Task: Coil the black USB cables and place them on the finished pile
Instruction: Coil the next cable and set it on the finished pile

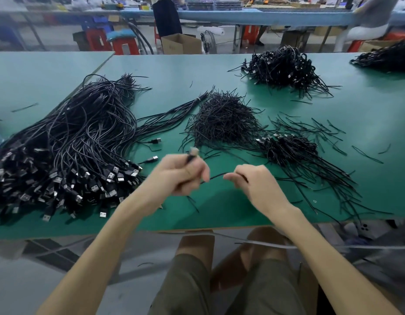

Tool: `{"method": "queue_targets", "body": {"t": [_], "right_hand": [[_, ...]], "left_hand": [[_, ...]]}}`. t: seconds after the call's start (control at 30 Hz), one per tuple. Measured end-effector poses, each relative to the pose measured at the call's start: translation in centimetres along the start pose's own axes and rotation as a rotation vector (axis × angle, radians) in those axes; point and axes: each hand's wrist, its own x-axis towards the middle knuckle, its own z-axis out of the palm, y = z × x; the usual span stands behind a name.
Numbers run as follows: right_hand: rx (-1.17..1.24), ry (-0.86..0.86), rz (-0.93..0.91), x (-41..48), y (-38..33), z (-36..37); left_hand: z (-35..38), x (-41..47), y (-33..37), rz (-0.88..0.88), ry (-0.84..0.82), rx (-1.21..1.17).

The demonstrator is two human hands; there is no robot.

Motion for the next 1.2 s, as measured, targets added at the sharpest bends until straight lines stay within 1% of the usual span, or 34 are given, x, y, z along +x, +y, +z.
{"method": "queue_targets", "body": {"t": [0.07,0.1,0.13,0.17,0.2,0.23,0.27,0.33,0.4,0.47,0.5,0.57,0.6,0.63,0.67,0.7,0.73,0.77,0.8,0.83,0.87,0.9,0.93,0.97,1.0,1.03,1.07,1.13,1.2], "right_hand": [[0.053,0.098,0.023,0.4,-0.3,-0.4],[0.115,0.133,0.033,0.4,-0.9,-0.4],[0.189,0.149,0.041,0.4,-1.6,-0.3],[0.257,0.152,0.043,0.3,-2.6,-0.1],[0.309,0.153,0.033,0.2,-3.7,0.1],[0.341,0.156,0.018,0.1,-4.7,0.3],[0.355,0.158,0.001,-0.1,-5.4,0.5],[0.345,0.152,-0.027,-0.6,-6.4,1.2],[0.36,0.109,-0.035,-1.3,-6.5,2.1],[0.326,0.051,-0.029,-1.9,-5.9,3.0],[0.271,0.031,-0.025,-2.0,-5.4,3.2],[0.147,0.012,-0.025,-1.8,-4.1,3.0],[0.086,0.015,-0.03,-1.4,-3.5,2.5],[0.026,0.024,-0.032,-0.8,-2.9,2.0],[-0.031,0.038,-0.032,-0.1,-2.4,1.4],[-0.076,0.053,-0.028,0.6,-2.1,0.7],[-0.094,0.071,-0.017,1.2,-1.9,0.2],[-0.083,0.097,-0.004,1.7,-1.9,-0.2],[-0.048,0.127,0.003,2.0,-2.2,-0.3],[0.0,0.153,-0.002,2.0,-2.6,-0.3],[0.048,0.167,-0.016,2.0,-3.3,-0.1],[0.079,0.172,-0.031,1.8,-3.9,0.1],[0.092,0.184,-0.047,1.6,-4.6,0.3],[0.097,0.207,-0.056,1.3,-5.2,0.5],[0.104,0.231,-0.056,0.9,-5.6,0.7],[0.119,0.241,-0.052,0.6,-5.8,0.9],[0.131,0.241,-0.049,0.3,-5.9,1.1],[0.105,0.232,-0.067,-0.4,-6.2,2.0],[0.076,0.227,-0.083,-0.8,-6.5,2.9]], "left_hand": [[1.1,0.2,-1.3,-0.066,-0.09,0.473],[1.6,0.4,-2.2,-0.082,-0.069,0.625],[2.0,0.6,-2.9,-0.083,0.008,0.661],[2.1,0.6,-3.4,-0.057,0.109,0.589],[2.1,0.6,-3.7,-0.009,0.2,0.438],[2.1,0.8,-3.7,0.021,0.251,0.234],[2.4,1.0,-3.4,0.025,0.258,0.003],[3.1,1.5,-2.7,-0.008,0.204,-0.46],[3.4,1.6,-1.5,-0.064,0.186,-0.796],[2.5,1.5,-0.1,-0.061,0.235,-1.03],[1.9,1.4,0.6,-0.032,0.278,-1.094],[1.0,0.9,1.4,0.007,0.296,-1.114],[0.8,0.6,1.7,0.013,0.268,-1.04],[0.7,0.3,1.6,0.018,0.241,-0.856],[0.8,-0.1,1.2,0.028,0.223,-0.574],[1.0,-0.3,0.5,0.04,0.202,-0.231],[1.4,-0.3,-0.4,0.05,0.177,0.118],[1.9,-0.3,-1.3,0.052,0.155,0.405],[2.5,-0.1,-2.1,0.046,0.15,0.575],[3.0,0.0,-2.9,0.047,0.174,0.624],[3.6,0.1,-3.6,0.055,0.217,0.594],[3.9,0.3,-4.0,0.05,0.282,0.484],[4.0,0.7,-4.3,0.02,0.354,0.296],[4.0,1.1,-4.3,-0.014,0.399,0.049],[4.0,1.5,-4.2,-0.033,0.393,-0.216],[4.0,1.7,-4.1,-0.032,0.345,-0.446],[4.0,1.8,-4.0,-0.024,0.298,-0.598],[4.0,1.8,-3.5,-0.017,0.239,-0.762],[3.8,2.1,-2.8,-0.057,0.294,-0.884]]}}
